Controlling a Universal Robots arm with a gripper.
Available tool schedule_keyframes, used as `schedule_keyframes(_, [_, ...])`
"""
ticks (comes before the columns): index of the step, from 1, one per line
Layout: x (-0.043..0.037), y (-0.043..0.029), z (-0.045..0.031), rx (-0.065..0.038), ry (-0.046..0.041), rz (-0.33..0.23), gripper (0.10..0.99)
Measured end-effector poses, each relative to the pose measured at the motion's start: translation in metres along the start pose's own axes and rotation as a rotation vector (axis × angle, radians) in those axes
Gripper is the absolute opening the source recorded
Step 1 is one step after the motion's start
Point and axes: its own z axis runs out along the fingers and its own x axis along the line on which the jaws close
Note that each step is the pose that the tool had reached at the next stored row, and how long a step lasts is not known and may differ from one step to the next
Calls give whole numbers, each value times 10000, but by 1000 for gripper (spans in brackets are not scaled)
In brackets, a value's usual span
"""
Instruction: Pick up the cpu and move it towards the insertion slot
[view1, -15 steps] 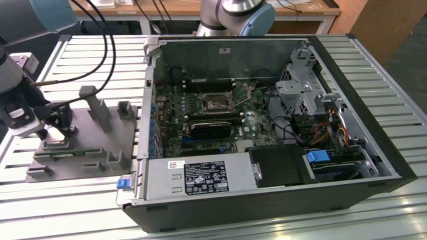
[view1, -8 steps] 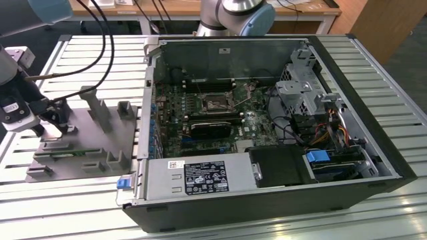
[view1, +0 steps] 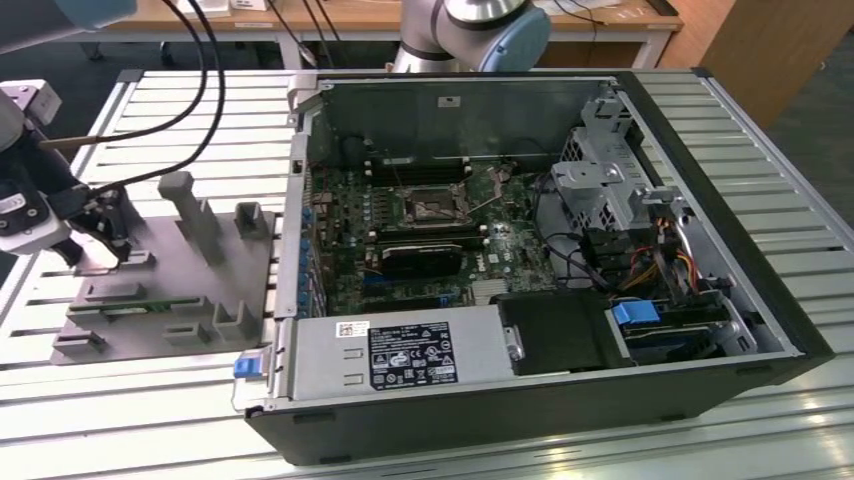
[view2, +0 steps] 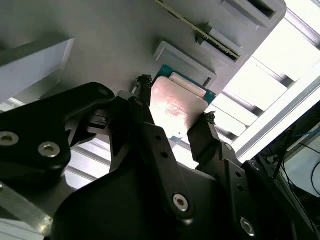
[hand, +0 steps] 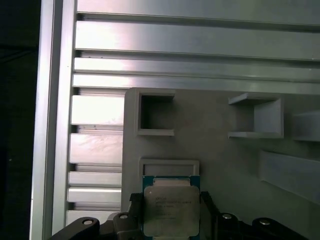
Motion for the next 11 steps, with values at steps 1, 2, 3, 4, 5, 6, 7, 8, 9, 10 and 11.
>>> schedule_keyframes(1, [-1,1,-16,0,-4,0,541])
schedule_keyframes(2, [-1,2,-34,0,-7,0,541])
schedule_keyframes(3, [-2,2,-52,0,-11,0,541])
schedule_keyframes(4, [-3,3,-72,0,-14,0,541])
schedule_keyframes(5, [-3,4,-91,0,-18,0,541])
schedule_keyframes(6, [-4,5,-113,0,-22,0,541])
schedule_keyframes(7, [-5,6,-132,0,-26,-1,541])
schedule_keyframes(8, [-6,7,-155,0,-32,-1,541])
schedule_keyframes(9, [-7,8,-176,0,-38,-1,541])
schedule_keyframes(10, [-7,8,-197,0,-44,-2,541])
schedule_keyframes(11, [-8,9,-221,1,-49,-2,541])
